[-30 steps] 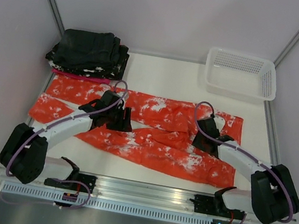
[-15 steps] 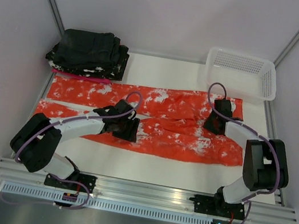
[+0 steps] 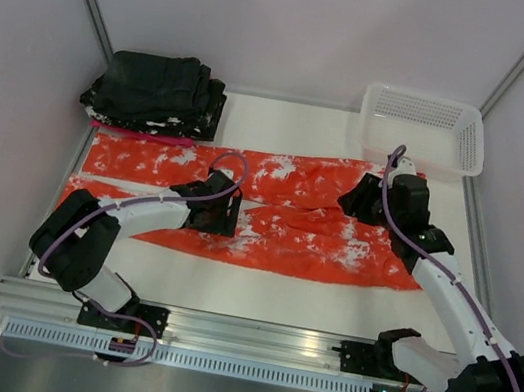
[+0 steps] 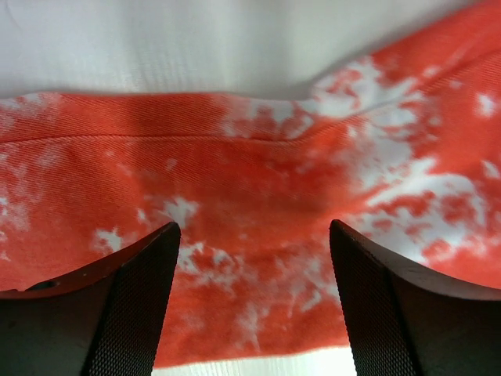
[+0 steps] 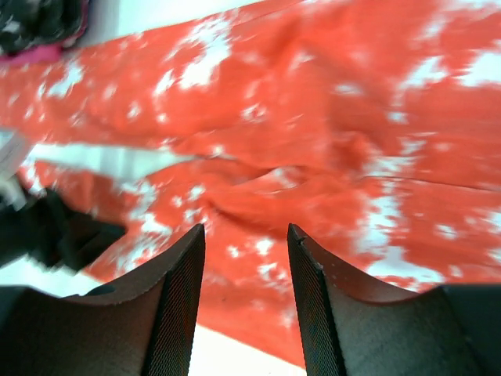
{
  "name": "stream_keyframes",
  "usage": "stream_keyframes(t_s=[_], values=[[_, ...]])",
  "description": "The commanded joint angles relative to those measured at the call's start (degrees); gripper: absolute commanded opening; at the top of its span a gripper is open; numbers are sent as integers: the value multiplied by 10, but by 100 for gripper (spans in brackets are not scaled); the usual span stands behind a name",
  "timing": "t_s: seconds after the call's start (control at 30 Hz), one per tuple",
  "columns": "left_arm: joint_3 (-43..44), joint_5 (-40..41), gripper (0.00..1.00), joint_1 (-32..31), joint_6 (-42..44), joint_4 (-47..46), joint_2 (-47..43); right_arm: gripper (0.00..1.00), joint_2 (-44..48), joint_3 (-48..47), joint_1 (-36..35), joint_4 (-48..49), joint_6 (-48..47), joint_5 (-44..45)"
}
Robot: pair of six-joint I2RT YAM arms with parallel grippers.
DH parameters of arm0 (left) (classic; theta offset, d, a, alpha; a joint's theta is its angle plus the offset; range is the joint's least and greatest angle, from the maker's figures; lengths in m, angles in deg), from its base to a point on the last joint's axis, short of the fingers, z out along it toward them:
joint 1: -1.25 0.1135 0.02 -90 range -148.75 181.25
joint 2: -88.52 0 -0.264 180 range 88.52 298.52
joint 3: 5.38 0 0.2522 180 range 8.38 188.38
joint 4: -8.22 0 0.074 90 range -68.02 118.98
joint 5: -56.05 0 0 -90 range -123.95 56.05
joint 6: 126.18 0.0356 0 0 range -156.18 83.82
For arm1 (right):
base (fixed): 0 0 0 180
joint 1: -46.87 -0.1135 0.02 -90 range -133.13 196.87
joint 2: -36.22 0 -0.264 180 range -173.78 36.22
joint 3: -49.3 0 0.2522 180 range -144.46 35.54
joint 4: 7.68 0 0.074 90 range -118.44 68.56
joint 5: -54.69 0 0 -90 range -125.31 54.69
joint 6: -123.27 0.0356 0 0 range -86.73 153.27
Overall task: Fold and stack the trousers
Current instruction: Flatten the trousers out
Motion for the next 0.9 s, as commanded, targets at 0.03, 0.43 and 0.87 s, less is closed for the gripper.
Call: stream_keyframes(t_s=[0.03, 0.43, 0.87], values=[[17, 58, 79, 16, -54, -4, 55, 53, -5, 33, -49, -1, 5, -32], [-36, 64, 11, 58, -151, 11, 34, 54, 6, 96, -76, 1, 58, 66], [-54, 14, 2, 101, -122, 24, -26, 55, 11, 128, -75, -70, 164, 237]])
